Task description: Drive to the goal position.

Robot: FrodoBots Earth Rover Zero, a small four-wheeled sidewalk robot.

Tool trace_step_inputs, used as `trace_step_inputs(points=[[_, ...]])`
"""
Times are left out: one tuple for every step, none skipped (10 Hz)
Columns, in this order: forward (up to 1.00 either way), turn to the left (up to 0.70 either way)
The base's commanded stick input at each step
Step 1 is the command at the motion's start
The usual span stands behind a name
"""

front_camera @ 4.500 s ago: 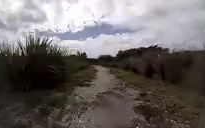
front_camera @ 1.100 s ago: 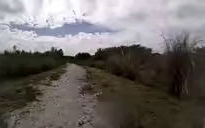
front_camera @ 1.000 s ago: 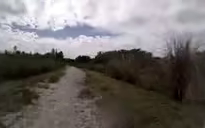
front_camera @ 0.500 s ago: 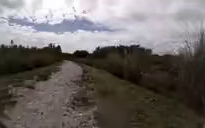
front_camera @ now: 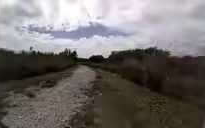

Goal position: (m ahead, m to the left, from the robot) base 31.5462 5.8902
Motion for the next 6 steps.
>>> trace_step_inputs(points=[[0.85, 0.08], [0.85, 0.0], [0.85, 0.0], [0.85, 0.0], [0.85, 0.0], [0.85, 0.0]])
